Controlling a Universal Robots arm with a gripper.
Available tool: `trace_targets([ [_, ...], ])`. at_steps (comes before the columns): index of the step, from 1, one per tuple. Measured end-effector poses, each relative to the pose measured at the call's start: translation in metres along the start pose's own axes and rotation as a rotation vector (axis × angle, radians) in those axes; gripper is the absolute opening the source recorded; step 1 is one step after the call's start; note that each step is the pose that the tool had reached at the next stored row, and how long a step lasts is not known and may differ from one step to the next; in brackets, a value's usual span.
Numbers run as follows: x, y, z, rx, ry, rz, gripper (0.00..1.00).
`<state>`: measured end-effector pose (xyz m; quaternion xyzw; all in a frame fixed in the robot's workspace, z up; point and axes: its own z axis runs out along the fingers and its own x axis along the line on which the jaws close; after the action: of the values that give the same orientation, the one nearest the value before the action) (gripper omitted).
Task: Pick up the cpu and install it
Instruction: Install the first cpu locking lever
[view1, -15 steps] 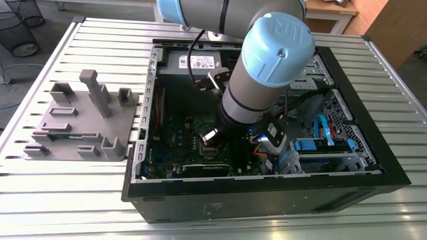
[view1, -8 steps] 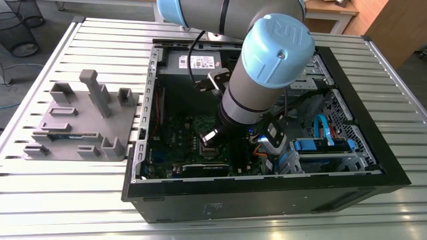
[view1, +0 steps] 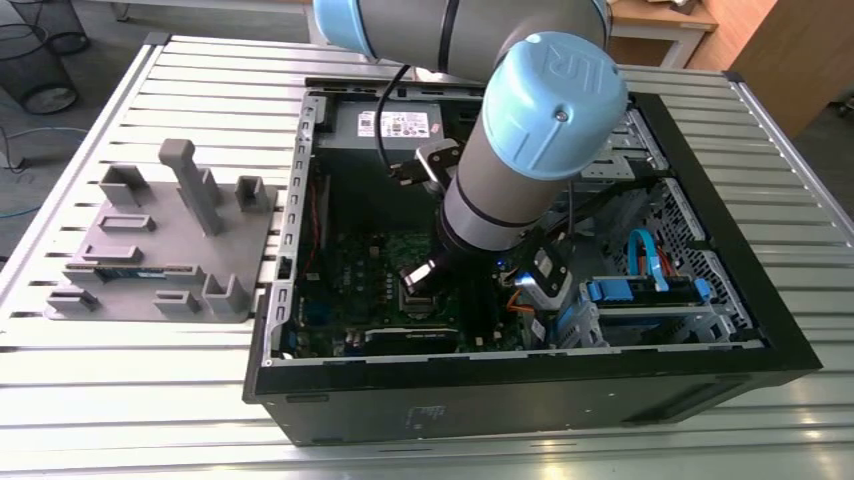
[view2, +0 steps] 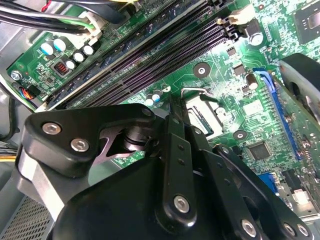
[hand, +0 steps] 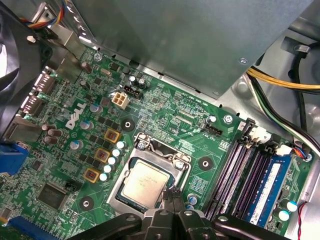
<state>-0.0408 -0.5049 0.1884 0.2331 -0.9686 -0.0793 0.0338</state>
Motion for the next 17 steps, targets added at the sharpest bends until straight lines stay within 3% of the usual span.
trace_targets([
  [17, -0.0034, -0.0022, 0.0029, -0.0002, 0.0001, -0.002, 0.11],
])
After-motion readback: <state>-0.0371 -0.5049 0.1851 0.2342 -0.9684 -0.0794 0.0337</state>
